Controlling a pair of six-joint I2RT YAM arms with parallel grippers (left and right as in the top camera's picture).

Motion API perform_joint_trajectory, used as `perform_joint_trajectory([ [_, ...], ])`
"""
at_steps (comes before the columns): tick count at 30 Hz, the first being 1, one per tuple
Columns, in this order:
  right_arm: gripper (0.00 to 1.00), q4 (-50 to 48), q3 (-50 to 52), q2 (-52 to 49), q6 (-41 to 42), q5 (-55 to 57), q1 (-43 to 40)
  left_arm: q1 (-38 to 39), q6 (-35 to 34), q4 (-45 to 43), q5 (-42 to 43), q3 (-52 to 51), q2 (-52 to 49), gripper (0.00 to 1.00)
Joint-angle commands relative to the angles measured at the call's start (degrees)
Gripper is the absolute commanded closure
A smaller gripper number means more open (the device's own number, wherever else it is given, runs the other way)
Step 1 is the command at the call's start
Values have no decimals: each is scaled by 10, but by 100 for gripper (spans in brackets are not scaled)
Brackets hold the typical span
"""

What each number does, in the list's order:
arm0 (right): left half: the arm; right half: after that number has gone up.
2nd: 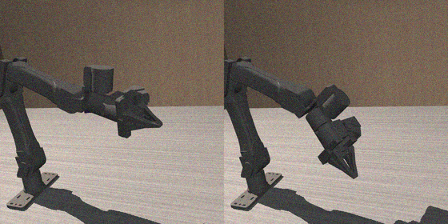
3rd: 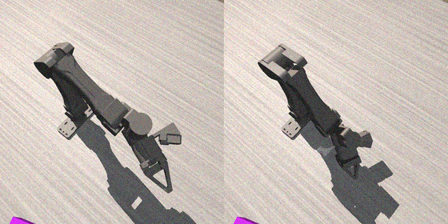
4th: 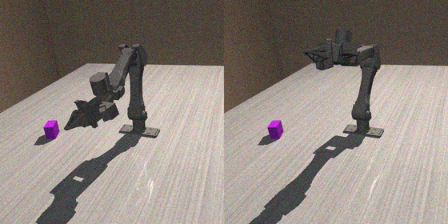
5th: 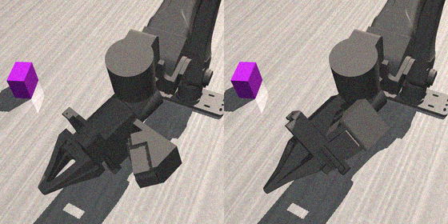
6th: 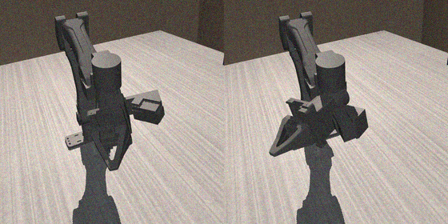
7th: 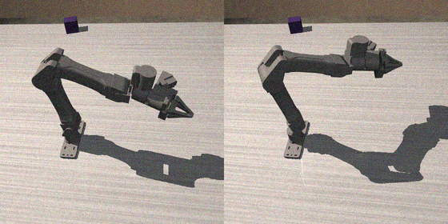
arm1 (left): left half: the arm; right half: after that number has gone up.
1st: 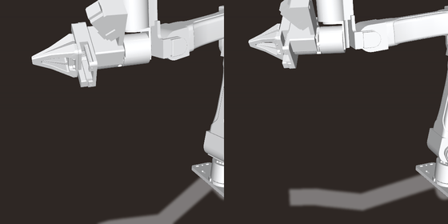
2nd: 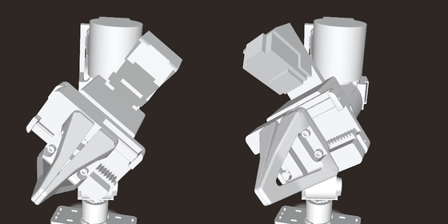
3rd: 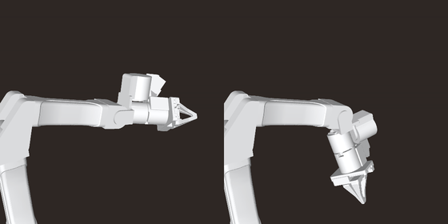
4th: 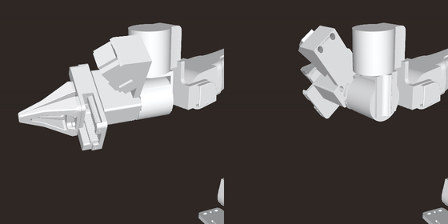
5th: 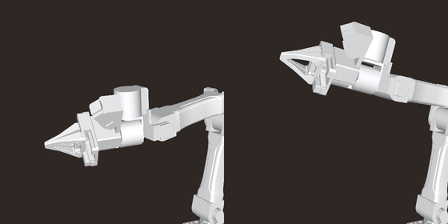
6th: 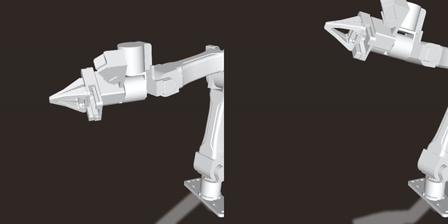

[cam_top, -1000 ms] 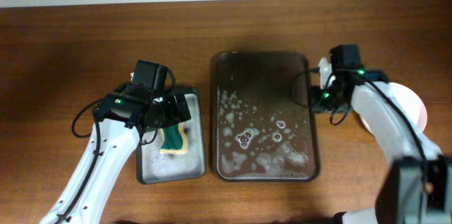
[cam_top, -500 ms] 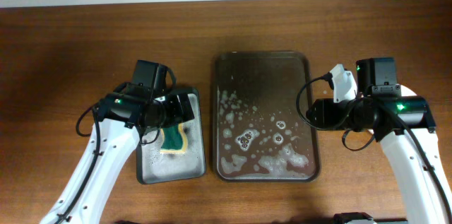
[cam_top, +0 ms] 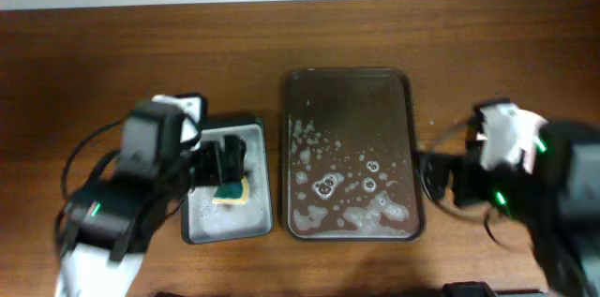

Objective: Clean dirty plates on tray and stack at the side

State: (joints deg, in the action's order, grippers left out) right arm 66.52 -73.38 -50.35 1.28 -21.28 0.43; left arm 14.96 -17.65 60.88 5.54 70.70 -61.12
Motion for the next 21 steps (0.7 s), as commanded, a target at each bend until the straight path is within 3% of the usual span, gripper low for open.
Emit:
perform_joint_trajectory([
  [1, 1, 2, -9, 83, 0, -6, 0, -1, 15, 7, -9, 8, 68, 0],
  [11, 1, 5, -8, 144, 0, -5, 5, -1, 15, 18, -8, 8, 113, 0],
  [16, 1, 1, -4, 161, -28, 50, 86, -1, 15, 18, -8, 8, 113, 0],
  [21, 1, -118, 158, 264, -28, 168, 104, -1, 15, 19, -8, 8, 113, 0],
])
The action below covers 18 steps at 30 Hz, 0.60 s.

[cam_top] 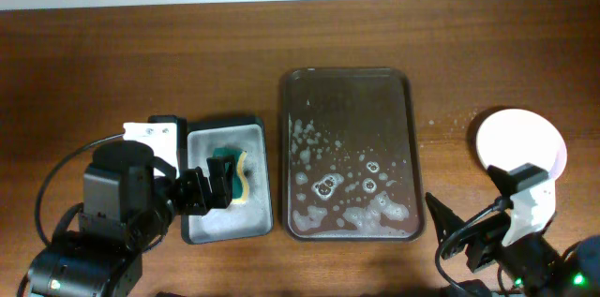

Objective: Clean dirty plates on tray and stack at the side

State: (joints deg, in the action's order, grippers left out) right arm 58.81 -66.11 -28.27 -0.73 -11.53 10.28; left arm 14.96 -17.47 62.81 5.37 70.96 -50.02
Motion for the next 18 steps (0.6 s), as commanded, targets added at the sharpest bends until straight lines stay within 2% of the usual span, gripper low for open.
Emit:
perform_joint_trajectory([
  [1, 1, -77, 142, 69, -8, 78, 6, -1, 13, 0, -7, 5, 2, 1],
  [5, 1, -151, 319, 157, -8, 78, 6, -1, 13, 0, -6, 5, 2, 0],
  [9, 1, -281, 476, 242, -8, 77, 6, -1, 13, 0, -6, 5, 2, 0],
  [12, 1, -345, 539, 281, -8, 77, 6, -1, 13, 0, -6, 5, 2, 1],
  [18, 1, -527, 646, 281, -8, 77, 6, -1, 13, 0, -6, 5, 2, 1],
])
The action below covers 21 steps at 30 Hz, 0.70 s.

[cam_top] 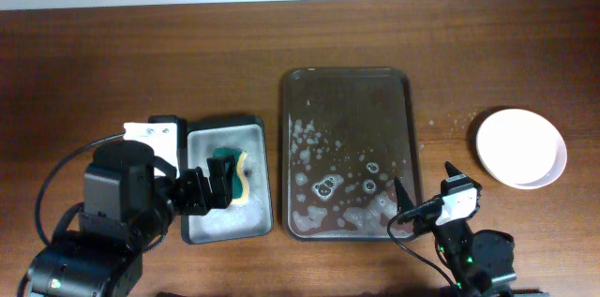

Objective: Clean dirty plates on tray and stack at the side

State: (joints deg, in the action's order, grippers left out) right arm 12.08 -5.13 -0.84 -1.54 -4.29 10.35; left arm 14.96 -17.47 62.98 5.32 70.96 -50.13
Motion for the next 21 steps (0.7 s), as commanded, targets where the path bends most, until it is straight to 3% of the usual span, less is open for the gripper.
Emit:
perform_joint_trajectory([
  [1, 1, -89, 50, 7, 0, 5, 5, -1, 13, -1, -6, 5, 3, 1],
  [21, 1, -80, 48, 6, 0, 5, 5, -1, 13, 3, -6, 3, 13, 0],
])
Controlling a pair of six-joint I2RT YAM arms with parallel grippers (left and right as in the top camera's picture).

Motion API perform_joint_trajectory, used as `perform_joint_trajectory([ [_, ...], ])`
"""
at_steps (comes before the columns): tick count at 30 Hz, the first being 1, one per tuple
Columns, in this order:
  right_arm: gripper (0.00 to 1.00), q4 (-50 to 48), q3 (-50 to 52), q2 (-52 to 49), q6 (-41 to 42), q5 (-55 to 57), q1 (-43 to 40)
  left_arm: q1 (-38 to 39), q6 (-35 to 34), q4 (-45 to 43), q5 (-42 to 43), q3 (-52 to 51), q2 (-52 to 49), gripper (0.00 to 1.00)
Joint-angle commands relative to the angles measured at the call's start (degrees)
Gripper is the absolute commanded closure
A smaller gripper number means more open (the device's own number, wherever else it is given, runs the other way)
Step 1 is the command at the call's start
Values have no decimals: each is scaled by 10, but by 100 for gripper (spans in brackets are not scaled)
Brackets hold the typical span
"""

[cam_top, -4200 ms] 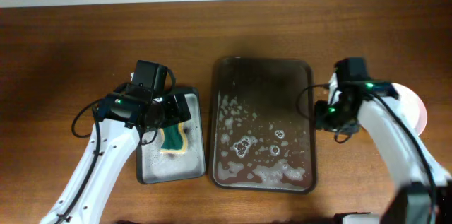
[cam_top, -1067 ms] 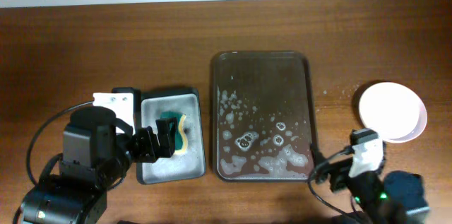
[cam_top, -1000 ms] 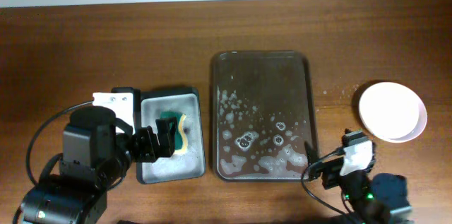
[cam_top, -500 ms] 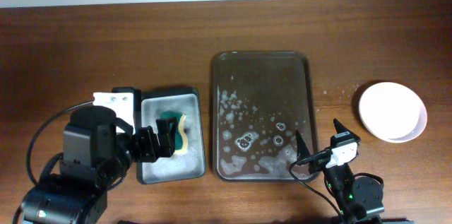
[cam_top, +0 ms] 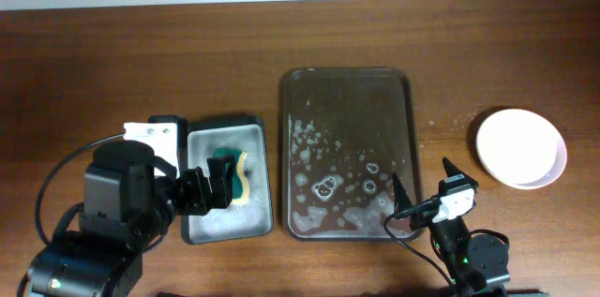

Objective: Clean dirty plates on tray and stack at the side

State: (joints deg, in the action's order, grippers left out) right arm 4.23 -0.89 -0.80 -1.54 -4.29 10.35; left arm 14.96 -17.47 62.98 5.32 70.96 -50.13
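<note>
The dark metal tray (cam_top: 347,110) lies mid-table with soap suds over its near half and no plate on it. A white plate (cam_top: 521,147) sits on the wood to the right of the tray. My right gripper (cam_top: 422,177) is open at the tray's near right corner, holding nothing. My left gripper (cam_top: 214,191) reaches into the grey tub (cam_top: 199,227) at the left and looks open. Its tips are beside the green and yellow sponge (cam_top: 239,173) lying in the tub.
A white label block (cam_top: 155,133) on my left arm sits beside the tub. Brown wooden table (cam_top: 141,53) stretches behind the tray and tub to a pale wall edge at the back.
My right gripper has shifted a touch to the left and away from the front edge. The left arm, sponge, tray and plate are where they were.
First my left gripper was over the sponge in the tub and my right arm covered the spot right of the tray. Then the left arm had drawn back, and the white plate showed there with the right arm low at front. Since then the right gripper stands open by the tray's corner.
</note>
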Motion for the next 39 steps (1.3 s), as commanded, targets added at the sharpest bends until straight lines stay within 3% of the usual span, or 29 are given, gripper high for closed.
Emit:
perform_joint_trajectory([
  [1, 1, -2, 6, 6, 0, 5, 5, -1, 13, 8, -8, 3, 18, 1],
  [3, 1, -2, 6, 6, 0, 5, 5, -16, 13, -4, -61, 1, 39, 1],
  [7, 1, -2, 6, 6, 0, 5, 5, -74, 13, -86, -61, -47, 103, 1],
  [10, 1, -2, 6, 6, 0, 5, 5, -108, 23, -192, -47, -144, 180, 0],
  [14, 1, -2, 6, 6, 0, 5, 5, -126, 85, -346, 12, -302, 290, 1],
  [18, 1, -2, 6, 6, 0, 5, 5, -133, 88, -442, 27, -441, 382, 1],
  [24, 1, -2, 6, 6, 0, 5, 5, -133, 88, -506, 26, -595, 499, 1],
  [30, 1, -2, 6, 6, 0, 5, 5, -133, 88, -605, 24, -705, 499, 1],
  [39, 1, -2, 6, 6, 0, 5, 5, -133, 88, -592, 14, -705, 498, 1],
])
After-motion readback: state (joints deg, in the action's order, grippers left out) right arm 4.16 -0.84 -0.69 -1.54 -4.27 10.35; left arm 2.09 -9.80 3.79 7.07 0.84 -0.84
